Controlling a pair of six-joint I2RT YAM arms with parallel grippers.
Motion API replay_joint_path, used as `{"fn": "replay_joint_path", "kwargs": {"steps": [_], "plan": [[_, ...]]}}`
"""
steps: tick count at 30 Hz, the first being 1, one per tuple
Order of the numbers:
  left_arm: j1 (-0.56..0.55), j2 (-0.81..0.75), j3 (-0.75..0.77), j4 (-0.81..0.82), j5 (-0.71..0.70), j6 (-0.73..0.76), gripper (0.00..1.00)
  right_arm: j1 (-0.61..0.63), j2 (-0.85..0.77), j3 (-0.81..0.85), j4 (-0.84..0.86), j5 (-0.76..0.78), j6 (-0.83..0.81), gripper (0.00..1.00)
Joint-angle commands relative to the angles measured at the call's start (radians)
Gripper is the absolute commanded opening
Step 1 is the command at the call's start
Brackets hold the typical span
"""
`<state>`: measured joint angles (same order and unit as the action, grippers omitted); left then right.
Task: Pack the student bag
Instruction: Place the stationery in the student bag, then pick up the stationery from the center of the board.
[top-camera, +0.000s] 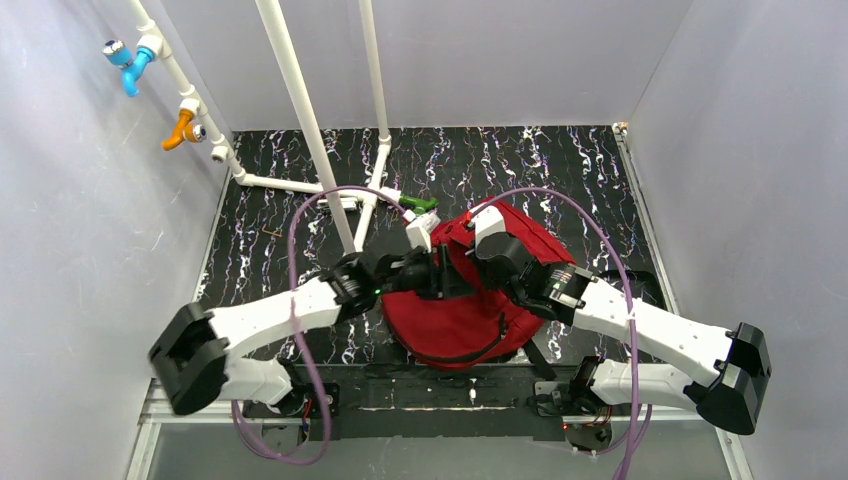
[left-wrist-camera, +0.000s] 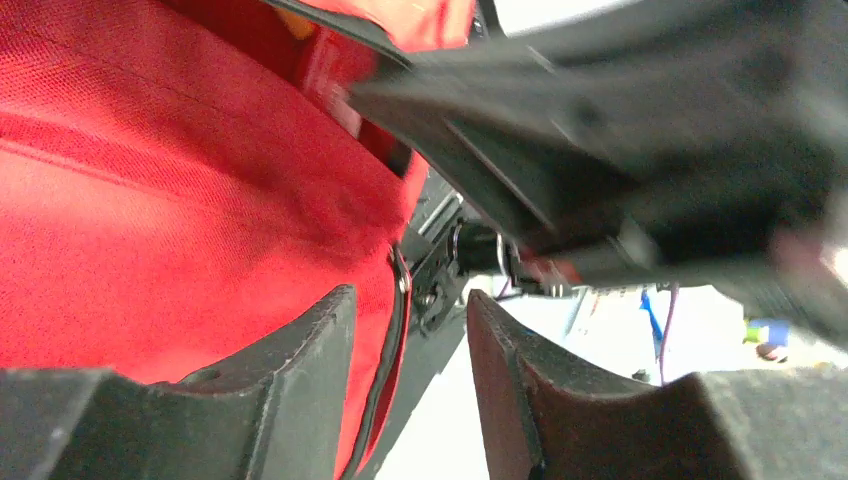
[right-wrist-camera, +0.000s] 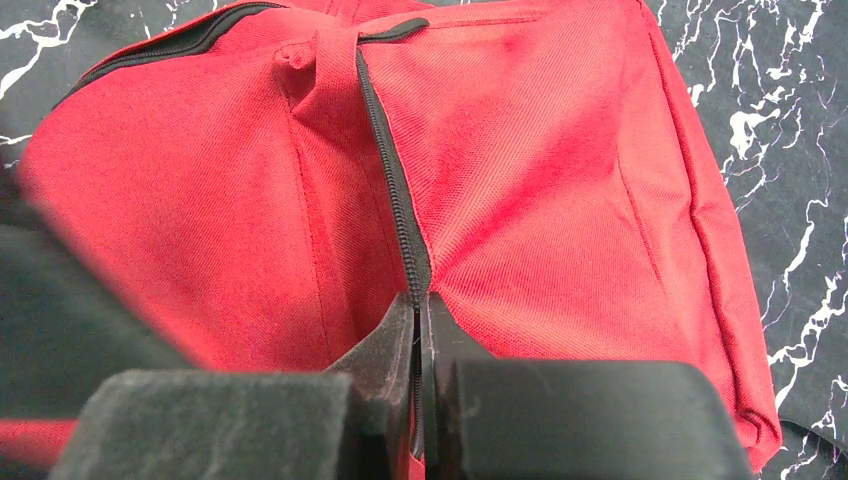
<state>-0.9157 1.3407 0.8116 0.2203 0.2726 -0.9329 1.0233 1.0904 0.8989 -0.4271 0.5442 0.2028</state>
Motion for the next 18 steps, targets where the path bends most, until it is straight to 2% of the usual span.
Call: {"fn": "replay_joint_path", "kwargs": {"steps": [1, 5, 8, 10, 12, 14, 18], "plan": [[-0.009, -0.274, -0.11, -0.105, 0.027, 0.31, 0.48, 0.008, -0.026, 0.002, 0.045, 0.019, -0.005, 0.01], [-0.004, -0.476, -0.097, -0.499, -0.193, 0.462, 0.62, 0.008, -0.04, -0.012, 0.05, 0.02, -0.007, 0.01], [0.004, -0.543, -0.03, -0.791, -0.508, 0.492, 0.65, 0.008, -0.021, 0.008, 0.026, 0.028, -0.015, 0.01], [0.008, -0.574, 0.007, -0.966, -0.775, 0.388, 0.68, 0.008, -0.011, 0.025, 0.004, 0.039, -0.016, 0.01], [0.011, -0.615, 0.018, -1.129, -0.992, 0.21, 0.81, 0.008, -0.017, 0.025, 0.007, 0.04, -0.013, 0.01], [0.018, -0.676, -0.008, -1.174, -1.084, 0.123, 0.89, 0.008, -0.027, 0.018, 0.021, 0.033, -0.007, 0.01], [0.064, -0.754, -0.04, -1.167, -1.118, 0.033, 0.95, 0.008, -0.027, 0.02, 0.026, 0.005, 0.003, 0.01]]}}
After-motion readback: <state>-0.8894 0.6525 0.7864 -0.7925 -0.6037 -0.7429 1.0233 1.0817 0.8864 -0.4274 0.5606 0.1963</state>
